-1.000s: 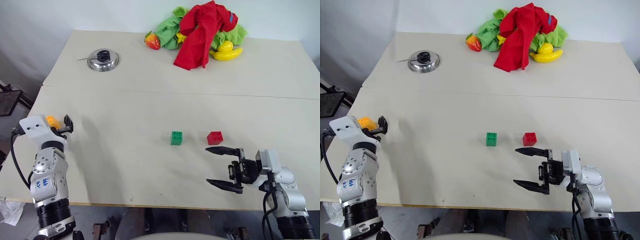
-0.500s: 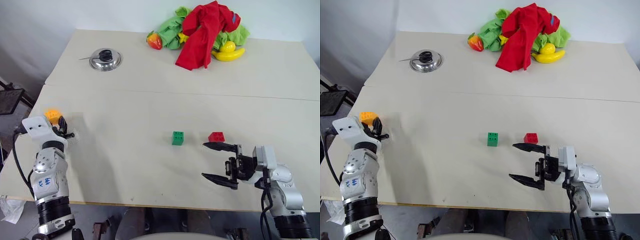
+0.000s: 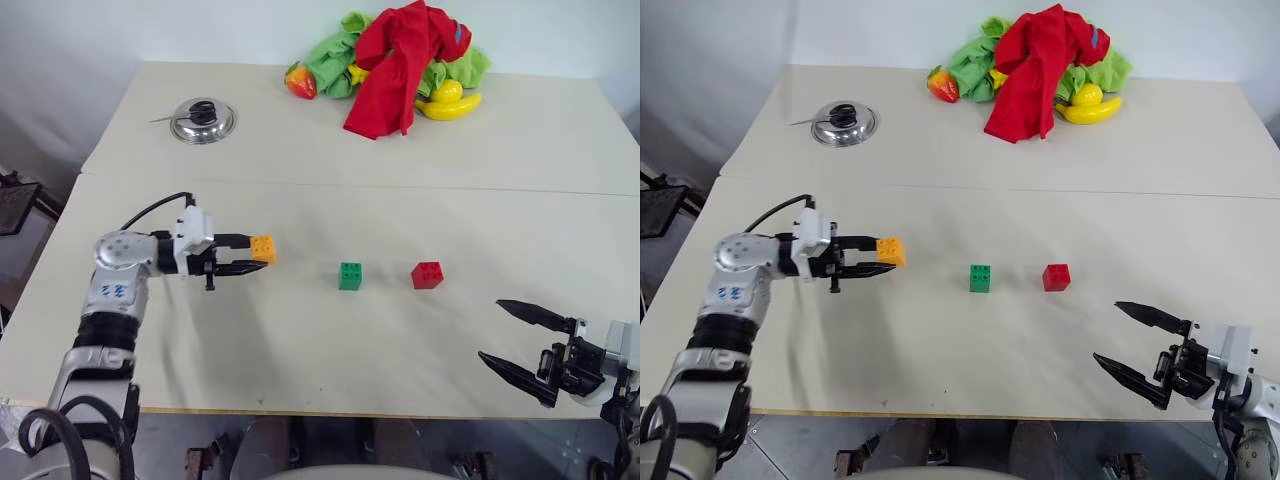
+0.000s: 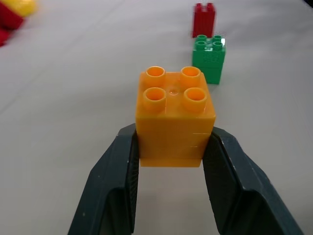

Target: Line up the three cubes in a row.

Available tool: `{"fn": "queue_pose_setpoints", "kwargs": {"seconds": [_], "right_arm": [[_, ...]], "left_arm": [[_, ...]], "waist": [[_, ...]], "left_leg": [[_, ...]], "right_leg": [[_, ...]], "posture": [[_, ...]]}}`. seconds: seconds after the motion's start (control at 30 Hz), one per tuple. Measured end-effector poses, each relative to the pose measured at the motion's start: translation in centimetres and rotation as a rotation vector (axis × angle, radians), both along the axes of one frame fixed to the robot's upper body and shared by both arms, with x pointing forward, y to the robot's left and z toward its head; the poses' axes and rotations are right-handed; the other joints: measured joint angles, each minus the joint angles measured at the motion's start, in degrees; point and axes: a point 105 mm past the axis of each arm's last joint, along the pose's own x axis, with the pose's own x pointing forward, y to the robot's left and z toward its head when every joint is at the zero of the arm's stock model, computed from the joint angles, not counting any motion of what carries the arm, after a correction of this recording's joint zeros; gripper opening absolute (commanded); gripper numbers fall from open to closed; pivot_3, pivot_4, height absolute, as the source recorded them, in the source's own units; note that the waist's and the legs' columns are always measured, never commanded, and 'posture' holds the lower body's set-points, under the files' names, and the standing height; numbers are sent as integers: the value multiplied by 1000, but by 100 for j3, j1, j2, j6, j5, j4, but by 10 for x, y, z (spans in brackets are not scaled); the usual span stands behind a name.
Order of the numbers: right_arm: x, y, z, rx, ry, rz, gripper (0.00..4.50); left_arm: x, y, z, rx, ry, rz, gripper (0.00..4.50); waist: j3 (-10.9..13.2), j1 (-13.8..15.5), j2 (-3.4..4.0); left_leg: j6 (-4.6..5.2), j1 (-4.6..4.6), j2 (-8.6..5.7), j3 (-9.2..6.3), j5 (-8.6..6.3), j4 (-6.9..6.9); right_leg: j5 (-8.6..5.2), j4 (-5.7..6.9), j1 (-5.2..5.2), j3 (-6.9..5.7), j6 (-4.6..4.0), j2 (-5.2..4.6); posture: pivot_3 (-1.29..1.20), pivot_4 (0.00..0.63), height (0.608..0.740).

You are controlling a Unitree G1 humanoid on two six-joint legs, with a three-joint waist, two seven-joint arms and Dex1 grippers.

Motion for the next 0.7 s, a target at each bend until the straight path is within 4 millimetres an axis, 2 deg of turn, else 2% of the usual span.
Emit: {"fn": "queue_pose_setpoints", "kwargs": {"seconds": [0.2,0.47,0.7], "right_arm": [[-6,7,4,17,-26,-49,4500],[-7,9,6,19,-12,-60,4500],[2,10,13,7,-31,-35,4500]], "left_arm": [[1,-1,-21,83,46,-68,1475],[6,-1,-22,69,58,-58,1475],[6,3,-23,54,83,-34,3738]], "waist": [[3,-24,-4],[3,-12,-5],[4,-23,-6]], "left_leg": [[4,-1,-1,0,2,3],[8,-2,21,-5,3,7],[9,-3,25,-7,3,16]], "right_leg": [[1,1,-1,2,2,-6],[1,7,0,2,2,-12],[1,12,0,2,2,-13]], "posture": [[0,150,740],[0,150,740],[0,150,740]]}}
